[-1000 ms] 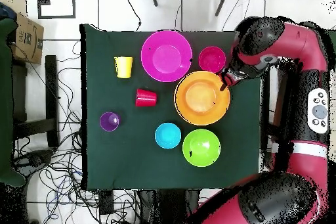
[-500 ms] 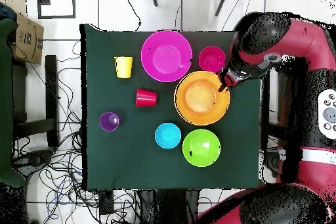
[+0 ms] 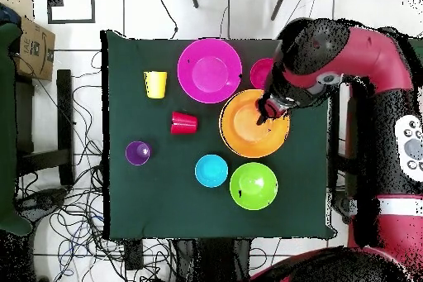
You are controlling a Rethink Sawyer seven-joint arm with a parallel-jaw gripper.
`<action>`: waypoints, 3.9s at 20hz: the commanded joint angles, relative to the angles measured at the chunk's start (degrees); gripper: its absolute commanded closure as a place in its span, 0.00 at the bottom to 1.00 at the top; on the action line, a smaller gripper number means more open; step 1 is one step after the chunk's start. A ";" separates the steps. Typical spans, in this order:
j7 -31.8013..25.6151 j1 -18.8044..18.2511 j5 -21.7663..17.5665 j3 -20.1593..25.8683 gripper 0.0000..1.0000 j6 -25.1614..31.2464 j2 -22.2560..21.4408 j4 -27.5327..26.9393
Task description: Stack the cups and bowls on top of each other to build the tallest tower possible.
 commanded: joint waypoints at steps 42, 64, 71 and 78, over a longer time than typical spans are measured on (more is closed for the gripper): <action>62.15 15.33 20.76 -19.45 0.00 -52.46 -14.91 43.32; 73.25 23.93 18.41 -29.16 0.00 -81.67 -9.52 44.26; 74.76 26.21 20.36 -31.33 0.00 -87.67 -7.06 44.72; 79.80 31.86 24.85 -37.13 0.00 -94.14 -5.99 45.58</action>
